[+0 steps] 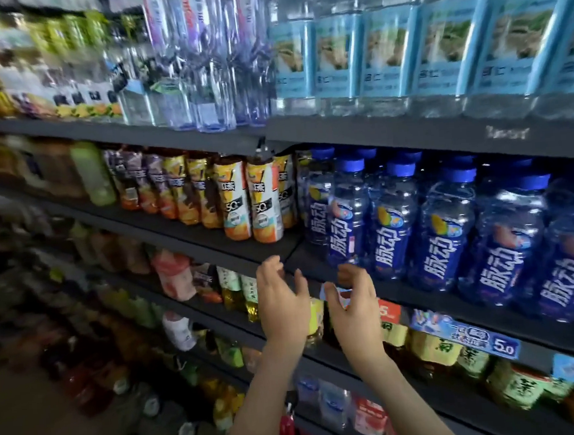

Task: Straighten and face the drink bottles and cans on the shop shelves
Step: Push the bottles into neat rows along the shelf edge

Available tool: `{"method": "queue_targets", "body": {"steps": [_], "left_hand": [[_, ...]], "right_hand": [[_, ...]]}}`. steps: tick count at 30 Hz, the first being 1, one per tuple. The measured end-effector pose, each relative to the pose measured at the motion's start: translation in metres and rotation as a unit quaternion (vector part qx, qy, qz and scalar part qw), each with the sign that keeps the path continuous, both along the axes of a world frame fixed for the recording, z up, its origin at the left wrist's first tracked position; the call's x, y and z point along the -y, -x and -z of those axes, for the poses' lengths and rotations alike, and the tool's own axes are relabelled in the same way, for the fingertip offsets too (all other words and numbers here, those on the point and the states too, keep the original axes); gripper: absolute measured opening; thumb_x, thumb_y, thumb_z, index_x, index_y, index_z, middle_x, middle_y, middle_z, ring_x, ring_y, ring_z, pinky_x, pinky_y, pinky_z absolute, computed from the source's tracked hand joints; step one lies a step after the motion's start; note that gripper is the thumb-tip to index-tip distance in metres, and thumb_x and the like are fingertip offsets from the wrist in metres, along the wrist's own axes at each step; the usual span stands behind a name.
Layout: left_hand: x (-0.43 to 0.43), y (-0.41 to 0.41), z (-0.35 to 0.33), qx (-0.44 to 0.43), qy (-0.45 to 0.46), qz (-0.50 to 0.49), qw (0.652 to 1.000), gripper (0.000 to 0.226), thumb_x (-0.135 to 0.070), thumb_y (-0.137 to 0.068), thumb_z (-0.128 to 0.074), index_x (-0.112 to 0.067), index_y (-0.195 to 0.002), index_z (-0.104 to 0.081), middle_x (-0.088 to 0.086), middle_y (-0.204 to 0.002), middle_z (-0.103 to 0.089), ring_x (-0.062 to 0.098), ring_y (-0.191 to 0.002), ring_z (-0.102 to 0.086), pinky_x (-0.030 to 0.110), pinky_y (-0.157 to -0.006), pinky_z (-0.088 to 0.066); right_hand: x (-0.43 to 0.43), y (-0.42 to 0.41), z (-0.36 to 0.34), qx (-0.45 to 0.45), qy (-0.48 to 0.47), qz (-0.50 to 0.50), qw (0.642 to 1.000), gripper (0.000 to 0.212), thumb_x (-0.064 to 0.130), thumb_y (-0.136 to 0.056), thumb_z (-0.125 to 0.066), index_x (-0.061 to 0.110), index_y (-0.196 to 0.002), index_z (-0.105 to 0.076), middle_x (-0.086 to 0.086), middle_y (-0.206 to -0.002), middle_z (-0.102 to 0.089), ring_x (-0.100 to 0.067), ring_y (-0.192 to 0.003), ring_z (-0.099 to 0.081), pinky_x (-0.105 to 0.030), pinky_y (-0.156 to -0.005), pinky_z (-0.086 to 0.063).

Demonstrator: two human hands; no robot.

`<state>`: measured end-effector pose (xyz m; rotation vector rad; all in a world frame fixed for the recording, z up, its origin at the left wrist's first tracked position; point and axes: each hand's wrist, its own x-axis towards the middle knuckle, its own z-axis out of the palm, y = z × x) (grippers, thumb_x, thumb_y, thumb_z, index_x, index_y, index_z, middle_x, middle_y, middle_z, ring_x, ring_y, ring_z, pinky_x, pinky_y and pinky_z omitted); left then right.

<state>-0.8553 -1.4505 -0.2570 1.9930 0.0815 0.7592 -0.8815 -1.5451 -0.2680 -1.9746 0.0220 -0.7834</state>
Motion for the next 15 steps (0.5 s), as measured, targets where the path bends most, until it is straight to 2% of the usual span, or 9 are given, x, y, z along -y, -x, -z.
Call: {"method": "queue_targets", "body": {"steps": [3, 5, 7, 9, 11, 15], "left_hand": [[-0.043, -0.019, -0.002, -0.034, -0.016, -0.020, 0.999, 0.033, -0.020, -0.092, -0.059, -0.011, -0.122, -0.048, 0.002, -0.113, -0.052, 0.016, -0.100, -0.056, 0.015, -0.068, -0.035], [-0.075, -0.038, -0.003, -0.031, -0.028, -0.021, 0.999, 0.033, -0.022, -0.092, -0.059, -0.011, -0.121, -0.048, 0.002, -0.111, -0.051, 0.016, -0.098, -0.055, 0.017, -0.067, -0.036], [-0.106, -0.061, -0.005, -0.021, -0.035, -0.011, 0.999, 0.032, -0.020, -0.091, -0.060, -0.010, -0.119, -0.050, 0.003, -0.109, -0.053, 0.019, -0.096, -0.057, 0.020, -0.070, -0.040], [-0.135, -0.087, -0.008, -0.015, -0.039, 0.011, 0.999, 0.031, -0.020, -0.091, -0.061, -0.008, -0.118, -0.052, 0.004, -0.108, -0.055, 0.022, -0.097, -0.058, 0.025, -0.074, -0.043], [-0.157, -0.113, -0.011, -0.026, -0.054, 0.037, 0.998, 0.035, -0.022, -0.091, -0.060, -0.007, -0.122, -0.053, 0.006, -0.113, -0.057, 0.022, -0.103, -0.057, 0.021, -0.077, -0.039], [-0.184, -0.159, -0.014, -0.056, -0.080, 0.092, 0.991, 0.044, -0.031, -0.092, -0.059, -0.008, -0.128, -0.050, 0.007, -0.121, -0.056, 0.022, -0.113, -0.054, 0.025, -0.085, -0.042]], "right_hand": [[-0.032, -0.023, -0.001, -0.007, 0.000, -0.014, 1.000, 0.029, 0.010, -0.089, -0.062, 0.009, -0.116, -0.052, 0.004, -0.101, -0.050, -0.017, -0.102, -0.054, -0.028, -0.087, -0.045], [-0.059, -0.045, -0.004, -0.009, -0.002, -0.001, 1.000, 0.030, 0.010, -0.089, -0.062, 0.006, -0.117, -0.052, 0.002, -0.103, -0.052, -0.019, -0.102, -0.055, -0.021, -0.084, -0.041], [-0.084, -0.072, -0.008, -0.005, -0.013, 0.024, 1.000, 0.031, 0.010, -0.089, -0.063, 0.003, -0.117, -0.053, -0.004, -0.105, -0.056, -0.023, -0.101, -0.057, -0.020, -0.081, -0.040], [-0.108, -0.099, -0.013, -0.014, -0.036, 0.037, 0.999, 0.033, 0.012, -0.089, -0.063, 0.005, -0.119, -0.052, -0.007, -0.110, -0.058, -0.023, -0.103, -0.057, -0.026, -0.083, -0.044], [-0.127, -0.125, -0.019, -0.025, -0.056, 0.056, 0.997, 0.035, 0.013, -0.090, -0.062, 0.007, -0.121, -0.050, -0.008, -0.114, -0.058, -0.024, -0.104, -0.057, -0.030, -0.083, -0.046], [-0.145, -0.164, -0.024, -0.065, -0.072, 0.124, 0.988, 0.044, 0.021, -0.088, -0.065, 0.006, -0.126, -0.047, -0.009, -0.121, -0.055, -0.025, -0.112, -0.054, -0.024, -0.078, -0.039]]}}
